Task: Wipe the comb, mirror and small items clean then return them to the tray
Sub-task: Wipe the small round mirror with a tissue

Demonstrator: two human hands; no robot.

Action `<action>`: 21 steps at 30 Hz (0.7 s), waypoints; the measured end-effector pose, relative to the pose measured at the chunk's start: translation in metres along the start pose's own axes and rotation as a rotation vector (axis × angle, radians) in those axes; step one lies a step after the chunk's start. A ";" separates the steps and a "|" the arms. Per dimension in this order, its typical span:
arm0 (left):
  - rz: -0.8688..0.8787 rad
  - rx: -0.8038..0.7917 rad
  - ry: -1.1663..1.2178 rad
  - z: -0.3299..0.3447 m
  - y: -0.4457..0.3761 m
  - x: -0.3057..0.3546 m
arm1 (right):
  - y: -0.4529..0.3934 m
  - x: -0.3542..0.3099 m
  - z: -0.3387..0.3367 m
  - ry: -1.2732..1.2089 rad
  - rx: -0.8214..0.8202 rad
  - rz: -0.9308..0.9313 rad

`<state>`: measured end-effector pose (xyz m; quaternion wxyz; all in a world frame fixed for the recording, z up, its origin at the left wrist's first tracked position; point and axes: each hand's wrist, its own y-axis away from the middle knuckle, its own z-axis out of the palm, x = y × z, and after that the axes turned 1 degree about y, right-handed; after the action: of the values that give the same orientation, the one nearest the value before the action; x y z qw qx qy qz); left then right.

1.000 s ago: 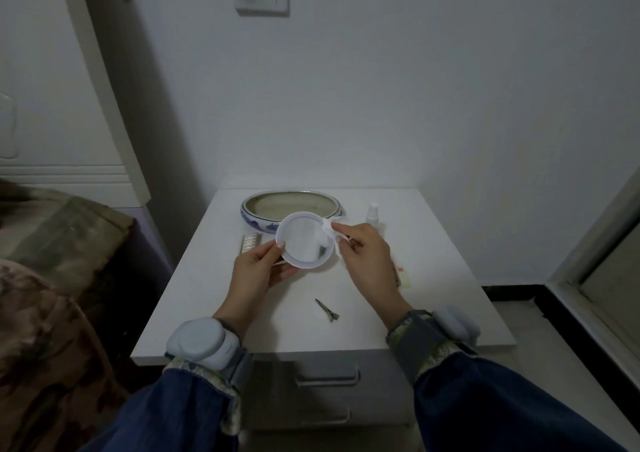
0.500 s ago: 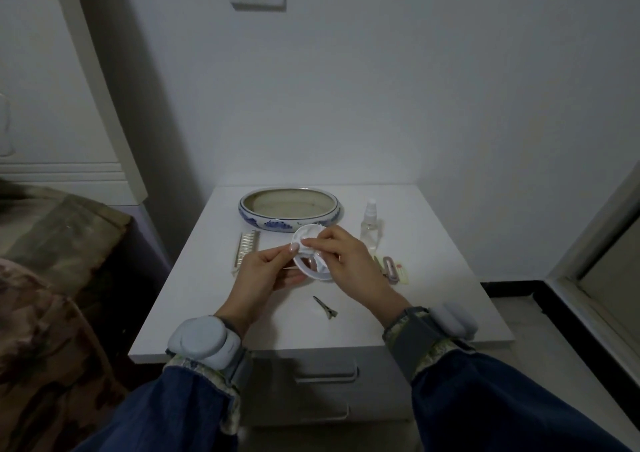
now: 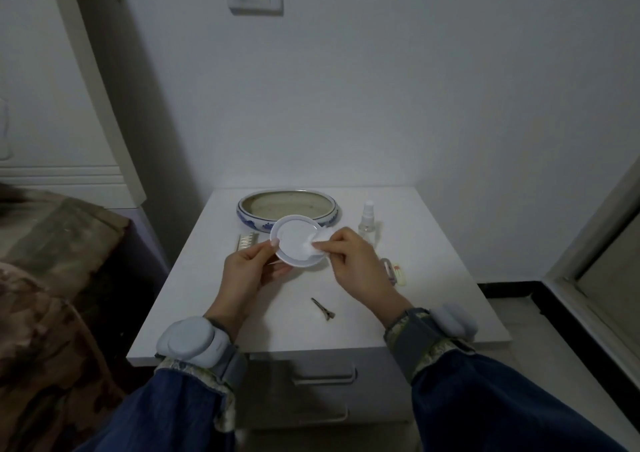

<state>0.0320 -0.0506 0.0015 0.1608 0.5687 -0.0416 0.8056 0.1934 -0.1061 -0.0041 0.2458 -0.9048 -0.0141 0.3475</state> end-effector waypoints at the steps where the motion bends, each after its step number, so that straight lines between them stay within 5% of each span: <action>1: -0.008 -0.027 -0.008 0.001 0.001 0.000 | -0.001 0.001 -0.001 0.002 0.054 0.057; 4: -0.047 -0.133 -0.076 0.005 0.006 0.000 | -0.003 0.003 -0.006 -0.022 0.147 0.133; 8: -0.081 -0.198 -0.132 0.005 0.009 -0.001 | -0.001 -0.003 -0.005 -0.065 0.018 0.070; 15: 0.008 -0.020 -0.086 0.002 0.004 -0.001 | 0.003 -0.008 -0.001 -0.068 -0.155 -0.077; 21: 0.010 -0.089 -0.089 0.004 0.007 0.001 | 0.002 -0.007 -0.002 -0.041 -0.025 0.001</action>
<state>0.0330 -0.0577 0.0042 0.1800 0.5961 -0.0874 0.7776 0.1891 -0.1095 0.0004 0.2340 -0.9005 -0.0229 0.3658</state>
